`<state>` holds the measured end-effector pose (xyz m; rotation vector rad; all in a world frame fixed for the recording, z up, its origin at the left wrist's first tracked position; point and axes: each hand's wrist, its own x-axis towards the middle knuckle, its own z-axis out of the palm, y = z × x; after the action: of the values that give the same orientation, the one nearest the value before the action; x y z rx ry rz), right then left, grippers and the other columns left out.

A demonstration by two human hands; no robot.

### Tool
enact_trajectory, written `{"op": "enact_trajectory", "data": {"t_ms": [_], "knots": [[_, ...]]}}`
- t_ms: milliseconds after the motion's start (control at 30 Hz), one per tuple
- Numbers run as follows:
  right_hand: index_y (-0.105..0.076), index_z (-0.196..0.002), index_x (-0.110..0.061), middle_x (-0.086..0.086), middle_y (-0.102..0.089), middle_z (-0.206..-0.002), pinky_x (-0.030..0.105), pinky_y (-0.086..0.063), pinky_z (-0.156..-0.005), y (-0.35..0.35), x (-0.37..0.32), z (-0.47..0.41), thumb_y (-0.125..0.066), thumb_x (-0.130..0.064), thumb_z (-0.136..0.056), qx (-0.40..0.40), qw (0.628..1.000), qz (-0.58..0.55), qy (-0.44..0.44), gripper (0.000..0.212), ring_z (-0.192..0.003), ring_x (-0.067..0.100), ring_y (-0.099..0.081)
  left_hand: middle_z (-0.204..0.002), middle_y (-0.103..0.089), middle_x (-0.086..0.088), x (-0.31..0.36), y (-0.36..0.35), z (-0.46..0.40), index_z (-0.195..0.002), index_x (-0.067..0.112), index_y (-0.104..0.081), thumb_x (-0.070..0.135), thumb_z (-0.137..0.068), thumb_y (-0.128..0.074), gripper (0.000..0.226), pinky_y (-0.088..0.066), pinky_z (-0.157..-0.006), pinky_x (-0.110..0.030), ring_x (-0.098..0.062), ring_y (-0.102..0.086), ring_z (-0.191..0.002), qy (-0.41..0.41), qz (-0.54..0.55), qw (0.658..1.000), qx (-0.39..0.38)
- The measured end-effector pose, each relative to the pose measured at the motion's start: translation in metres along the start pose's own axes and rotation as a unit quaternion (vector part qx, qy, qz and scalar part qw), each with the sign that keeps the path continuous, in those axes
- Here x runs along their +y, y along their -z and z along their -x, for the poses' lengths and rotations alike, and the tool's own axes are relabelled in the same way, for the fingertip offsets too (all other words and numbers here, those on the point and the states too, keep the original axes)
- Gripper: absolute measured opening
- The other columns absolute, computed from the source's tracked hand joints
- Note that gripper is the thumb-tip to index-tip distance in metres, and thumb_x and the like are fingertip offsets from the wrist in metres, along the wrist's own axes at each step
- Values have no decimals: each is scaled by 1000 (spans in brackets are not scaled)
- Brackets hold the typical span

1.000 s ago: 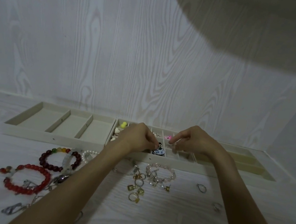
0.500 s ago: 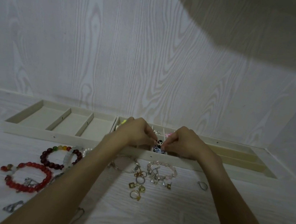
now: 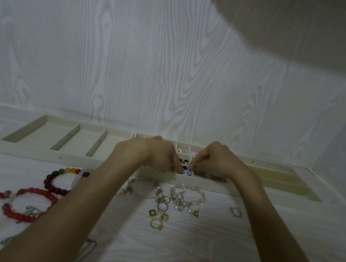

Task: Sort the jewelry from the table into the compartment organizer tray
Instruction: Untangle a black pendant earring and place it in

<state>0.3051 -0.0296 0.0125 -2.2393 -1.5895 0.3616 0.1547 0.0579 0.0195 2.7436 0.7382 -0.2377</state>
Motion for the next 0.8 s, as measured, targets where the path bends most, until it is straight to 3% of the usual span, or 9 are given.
{"op": "enact_trajectory", "data": {"t_ms": [100, 200, 267, 367, 467, 600, 700, 800], "knots": [[-77, -85, -23, -1, -73, -95, 35, -53, -86, 7, 0, 2, -72, -21, -80, -1, 1000, -1, -2, 7, -91, 15, -64, -134, -54, 6, 2, -1, -2, -121, 39, -62, 8, -93, -44, 46, -36, -108, -35, -19, -45, -122, 4, 2, 1000, -8], [-74, -96, -26, 0, -67, -114, 30, -50, -85, 18, 0, 7, -62, -9, -87, -26, 999, 30, 16, 23, -97, 16, -61, -111, -55, 6, 2, 7, 4, -117, 39, -64, 7, -92, -42, 47, -43, -92, -32, -11, -49, -86, 7, 36, 998, 43], [-71, -105, -31, -3, -62, -111, 26, -48, -81, 22, -3, 10, -50, -1, -90, -79, 994, 71, 34, 40, -96, 17, -60, -103, -47, -1, 0, 8, 5, -122, 41, -60, 8, -92, -38, 50, -39, -99, -38, -18, -45, -100, 29, 27, 998, 52], [-65, -115, -37, -4, -47, -104, 27, -43, -80, 21, -10, 12, -38, 3, -92, -137, 979, 145, 33, 54, -93, 20, -52, -123, -46, -6, 3, 2, 3, -128, 48, -51, 12, -92, -39, 52, -30, -109, -46, -26, -30, -126, 48, -5, 999, 13], [-60, -120, -42, 6, -51, -127, 35, -40, -94, 18, -16, 13, -39, -9, -96, -154, 965, 208, 31, 46, -106, 25, -44, -133, -40, -3, 2, 0, -1, -129, 53, -48, 15, -92, -40, 53, -28, -107, -44, -25, -31, -127, 59, -21, 998, 7], [-58, -124, -42, 6, -47, -136, 32, -36, -86, 21, -23, 20, -39, -12, -97, -167, 958, 233, 23, 45, -95, 19, -36, -133, -40, -2, 0, -5, -4, -130, 55, -45, 25, -95, -40, 46, -35, -104, -45, -29, -39, -121, 67, -58, 996, 15], [-58, -124, -39, 3, -46, -142, 29, -33, -78, 23, -27, 24, -38, -6, -96, -160, 960, 229, 18, 48, -106, 23, -47, -133, -43, 0, 10, -9, -5, -136, 45, -45, 43, -98, -40, 39, -34, -89, -32, -25, -38, -120, 53, -146, 987, 50], [-59, -123, -40, 3, -46, -142, 28, -33, -79, 22, -27, 23, -39, -7, -96, -153, 962, 225, 4, 47, -115, 23, -48, -132, -46, 0, 17, -12, -4, -136, 34, -50, 45, -98, -39, 40, -27, -81, -28, -21, -37, -118, 38, -187, 977, 91]]}}
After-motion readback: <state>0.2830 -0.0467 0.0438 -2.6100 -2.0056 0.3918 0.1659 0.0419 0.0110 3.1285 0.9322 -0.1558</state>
